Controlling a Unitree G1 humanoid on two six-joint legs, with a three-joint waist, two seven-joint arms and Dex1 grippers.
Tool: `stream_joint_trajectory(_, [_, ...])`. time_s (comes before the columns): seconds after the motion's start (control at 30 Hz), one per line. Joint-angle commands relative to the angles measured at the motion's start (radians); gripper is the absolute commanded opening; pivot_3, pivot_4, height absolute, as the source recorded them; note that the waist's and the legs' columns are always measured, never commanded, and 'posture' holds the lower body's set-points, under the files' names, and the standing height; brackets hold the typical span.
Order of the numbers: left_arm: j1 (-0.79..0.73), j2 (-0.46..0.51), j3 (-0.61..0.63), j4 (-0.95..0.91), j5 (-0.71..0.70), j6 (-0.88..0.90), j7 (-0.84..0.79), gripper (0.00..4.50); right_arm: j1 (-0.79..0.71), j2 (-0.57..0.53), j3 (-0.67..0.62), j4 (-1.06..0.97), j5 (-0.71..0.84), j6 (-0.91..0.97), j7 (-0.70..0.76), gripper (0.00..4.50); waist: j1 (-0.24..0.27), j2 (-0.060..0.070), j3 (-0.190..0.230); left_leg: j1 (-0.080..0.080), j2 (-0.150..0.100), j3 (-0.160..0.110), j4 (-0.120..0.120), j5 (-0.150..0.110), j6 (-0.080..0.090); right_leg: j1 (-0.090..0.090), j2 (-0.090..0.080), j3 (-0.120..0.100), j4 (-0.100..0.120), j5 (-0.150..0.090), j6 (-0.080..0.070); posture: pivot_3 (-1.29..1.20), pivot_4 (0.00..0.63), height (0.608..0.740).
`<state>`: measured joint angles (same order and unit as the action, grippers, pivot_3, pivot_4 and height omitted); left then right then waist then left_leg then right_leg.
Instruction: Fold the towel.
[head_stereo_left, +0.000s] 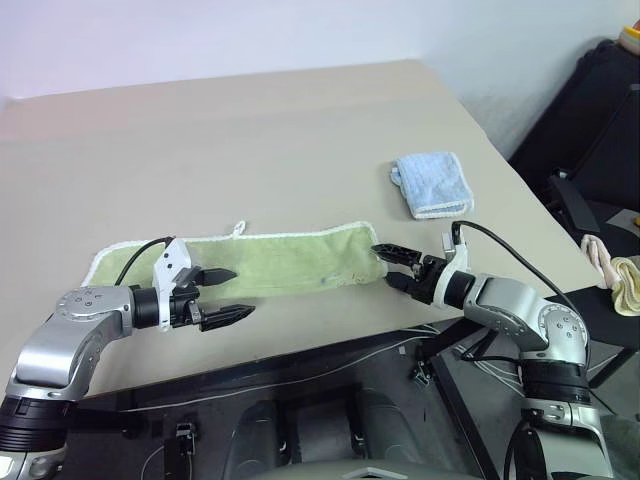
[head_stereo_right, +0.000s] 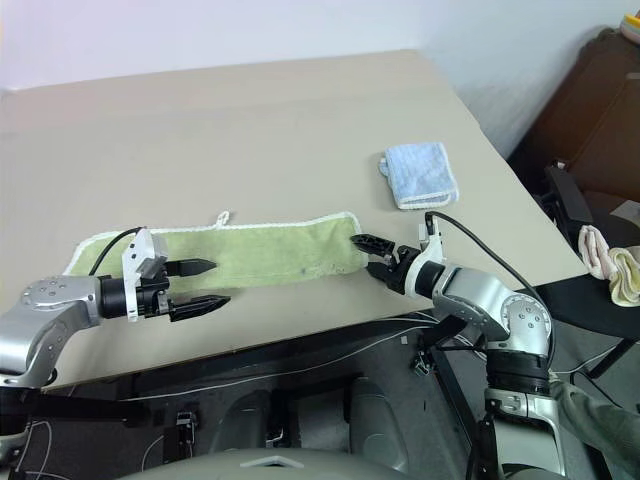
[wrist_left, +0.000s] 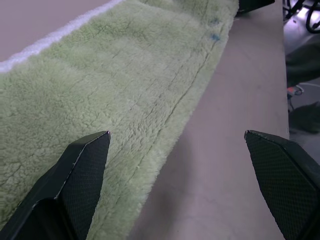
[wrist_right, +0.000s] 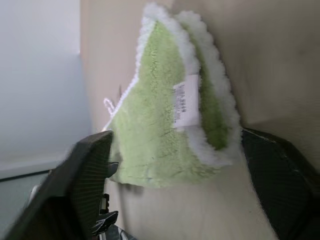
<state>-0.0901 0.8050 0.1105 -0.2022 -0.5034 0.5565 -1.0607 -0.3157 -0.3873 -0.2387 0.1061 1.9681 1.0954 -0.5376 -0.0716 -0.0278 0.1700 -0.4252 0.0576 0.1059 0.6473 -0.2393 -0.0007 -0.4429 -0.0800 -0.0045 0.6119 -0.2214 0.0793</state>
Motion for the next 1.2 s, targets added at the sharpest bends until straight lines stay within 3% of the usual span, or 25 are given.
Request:
stream_joint_trajectory(0.03, [0.002,0.006,0.01,-0.004,0.008,-0.026,0.0,4.5,0.017,0.013,0.035,-0.013,0.004,-0.003,-0.014,2.83,0.001,0.0,0.0,0.0,0.0,0.0,0.0,0.0,0.0,0.0,0.0,0.0,0.0,0.0,0.0,0.0,0.15,0.74])
stream_joint_trajectory(0.3, [-0.031,0.004,-0.016,-0.008,0.029,-0.019,0.011,4.5,0.059,-0.003,0.007,-0.053,0.004,-0.007,-0.021,0.03,0.006,0.001,0.0,-0.003,0.0,0.0,-0.001,0.0,0.0,0.0,-0.001,-0.001,-0.005,0.0,0.0,0.0,0.15,0.74])
stream_joint_trajectory(0.47, [-0.051,0.007,-0.03,-0.004,0.038,-0.013,0.012,4.5,0.083,-0.073,-0.044,-0.079,0.004,0.016,0.009,0.03,0.027,0.002,0.001,-0.003,0.0,0.0,-0.003,0.0,0.0,0.0,-0.001,-0.001,-0.008,0.0,0.0,0.0,0.15,0.74])
stream_joint_trajectory(0.73, [-0.084,0.005,-0.053,0.015,0.043,-0.015,0.005,4.5,0.098,-0.3,-0.111,-0.067,0.004,0.094,0.103,0.03,0.042,0.003,0.001,-0.011,-0.005,0.0,-0.002,-0.003,0.005,-0.001,-0.002,-0.003,-0.014,0.0,0.0,0.0,0.15,0.74])
stream_joint_trajectory(0.97, [-0.099,0.011,-0.053,0.032,0.044,-0.019,-0.009,4.5,0.062,-0.386,-0.04,-0.175,-0.03,0.091,0.218,0.03,0.055,0.003,0.001,-0.011,-0.006,0.0,0.0,-0.004,0.007,-0.001,-0.001,-0.003,-0.014,0.0,0.001,0.0,0.15,0.74])
stream_joint_trajectory(1.2, [-0.098,0.025,-0.045,0.037,0.057,-0.027,-0.022,4.5,-0.092,-0.471,0.067,-0.312,-0.156,0.128,0.374,0.03,0.058,0.003,0.001,-0.011,-0.006,0.0,0.002,-0.004,0.007,-0.001,-0.001,-0.003,-0.014,0.001,0.002,0.0,0.15,0.74])
